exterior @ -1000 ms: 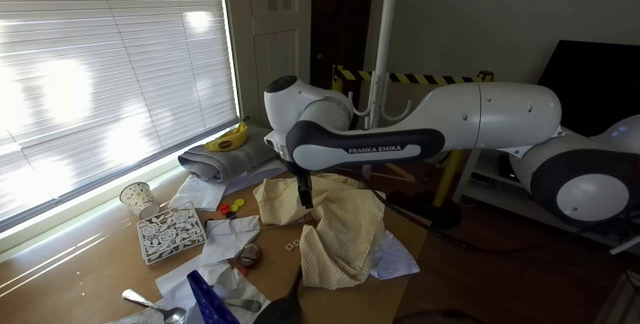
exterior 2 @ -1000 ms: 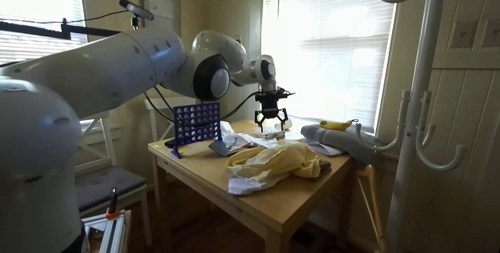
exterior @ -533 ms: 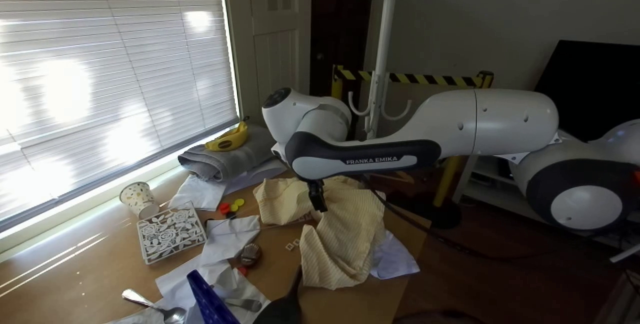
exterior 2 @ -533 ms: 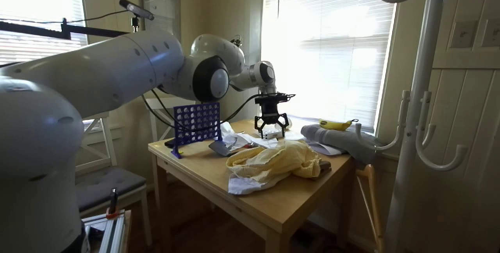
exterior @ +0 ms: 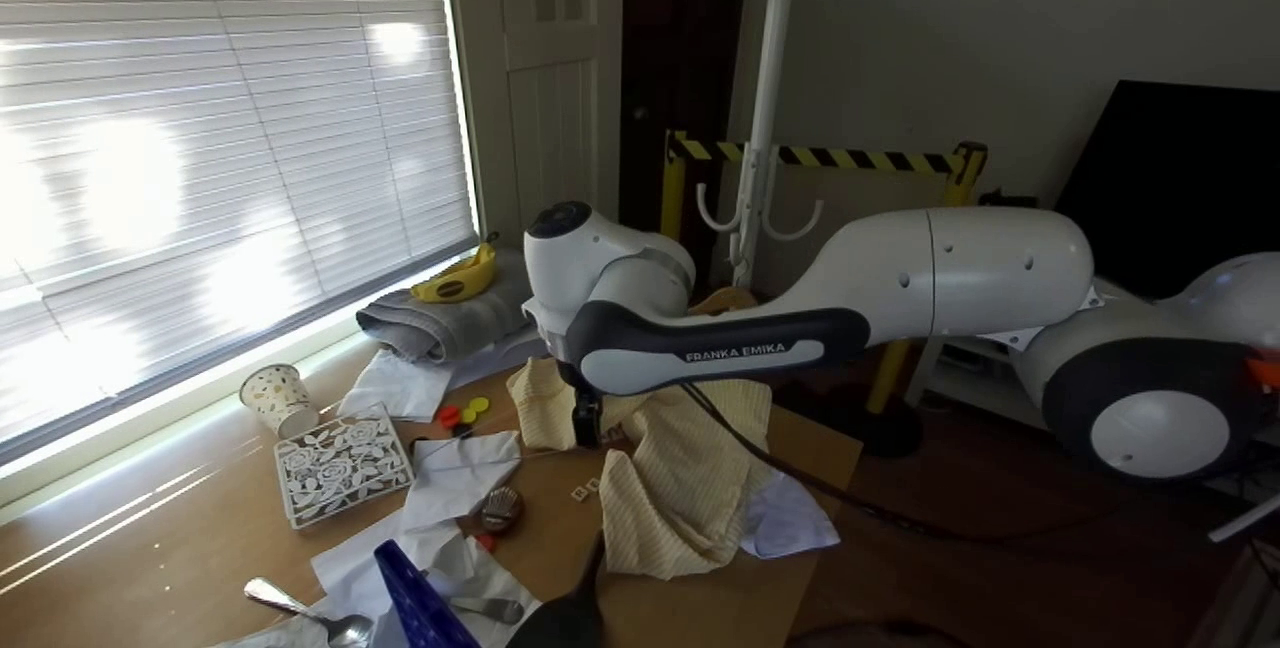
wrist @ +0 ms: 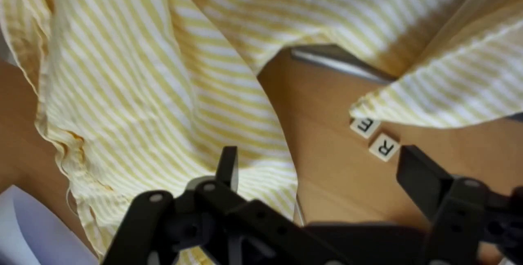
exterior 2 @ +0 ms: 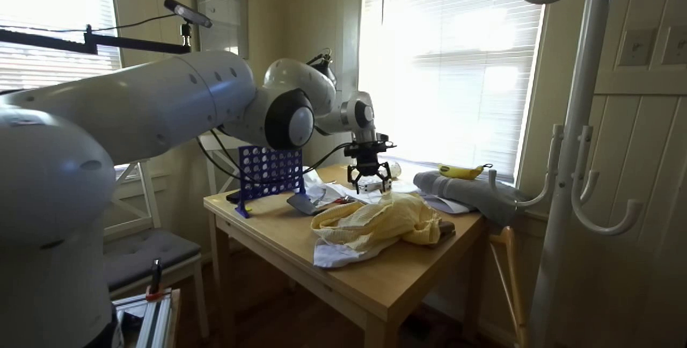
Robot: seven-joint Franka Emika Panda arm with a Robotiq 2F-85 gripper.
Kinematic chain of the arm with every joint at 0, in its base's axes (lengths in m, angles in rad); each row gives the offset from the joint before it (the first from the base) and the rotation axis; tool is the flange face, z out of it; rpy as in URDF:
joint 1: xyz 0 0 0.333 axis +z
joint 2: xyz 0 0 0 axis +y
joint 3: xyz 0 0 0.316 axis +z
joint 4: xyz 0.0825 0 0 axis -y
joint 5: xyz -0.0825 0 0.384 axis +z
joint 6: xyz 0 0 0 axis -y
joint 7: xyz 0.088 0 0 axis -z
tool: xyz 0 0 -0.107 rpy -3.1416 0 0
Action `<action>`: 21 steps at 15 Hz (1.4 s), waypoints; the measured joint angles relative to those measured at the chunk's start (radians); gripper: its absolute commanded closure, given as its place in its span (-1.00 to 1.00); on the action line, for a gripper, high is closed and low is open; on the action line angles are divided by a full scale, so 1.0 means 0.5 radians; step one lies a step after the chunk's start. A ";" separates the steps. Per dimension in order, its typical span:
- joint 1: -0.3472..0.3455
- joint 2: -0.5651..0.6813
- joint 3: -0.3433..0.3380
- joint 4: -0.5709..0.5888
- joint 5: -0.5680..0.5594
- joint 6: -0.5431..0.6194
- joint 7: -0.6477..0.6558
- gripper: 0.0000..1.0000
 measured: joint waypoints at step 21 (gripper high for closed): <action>-0.012 0.224 0.073 0.009 0.031 0.700 -0.337 -1.00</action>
